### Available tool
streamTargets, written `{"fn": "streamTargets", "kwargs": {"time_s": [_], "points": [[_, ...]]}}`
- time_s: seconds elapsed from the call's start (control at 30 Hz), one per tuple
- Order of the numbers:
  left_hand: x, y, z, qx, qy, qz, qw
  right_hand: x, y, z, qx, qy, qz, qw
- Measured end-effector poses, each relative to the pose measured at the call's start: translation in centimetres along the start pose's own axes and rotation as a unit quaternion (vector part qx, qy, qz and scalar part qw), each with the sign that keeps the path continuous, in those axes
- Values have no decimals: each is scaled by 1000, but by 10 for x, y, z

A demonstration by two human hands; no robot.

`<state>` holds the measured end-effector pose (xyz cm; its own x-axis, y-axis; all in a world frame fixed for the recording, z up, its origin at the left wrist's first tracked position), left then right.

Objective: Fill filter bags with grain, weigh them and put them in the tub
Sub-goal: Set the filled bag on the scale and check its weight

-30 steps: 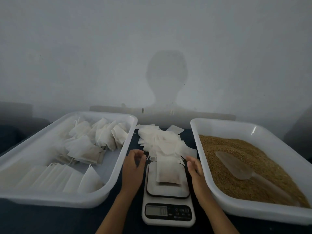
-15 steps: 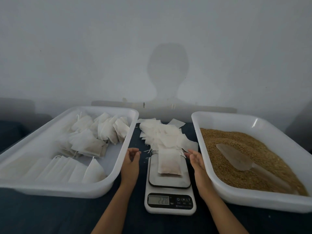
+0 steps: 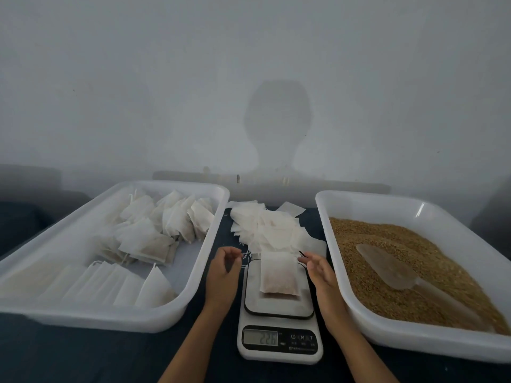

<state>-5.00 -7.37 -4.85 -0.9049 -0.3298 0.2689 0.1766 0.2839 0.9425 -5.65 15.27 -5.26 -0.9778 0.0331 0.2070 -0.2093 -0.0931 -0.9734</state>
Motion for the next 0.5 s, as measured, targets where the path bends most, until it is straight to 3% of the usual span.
{"fn": "streamTargets", "kwargs": {"time_s": [0.27, 0.4, 0.5], "points": [[2, 26, 41, 110, -119, 78, 984, 9, 1, 14, -48, -19, 0, 999], [13, 22, 58, 194, -175, 3, 965, 15, -5, 19, -90, -18, -5, 996], [13, 26, 62, 253, -199, -7, 947, 17, -19, 26, -114, -19, -35, 993]]}}
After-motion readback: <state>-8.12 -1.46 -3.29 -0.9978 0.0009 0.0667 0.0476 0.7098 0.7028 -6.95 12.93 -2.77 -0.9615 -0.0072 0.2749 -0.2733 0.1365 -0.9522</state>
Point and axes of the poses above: each hand's wrist, its own x-axis towards the middle knuckle, its own z-axis out of the palm, y = z × x, the point moved 9 cm from there along x, towards the middle knuckle, and after that the axes turned 6 degrees about x, right-handed, at the moved point
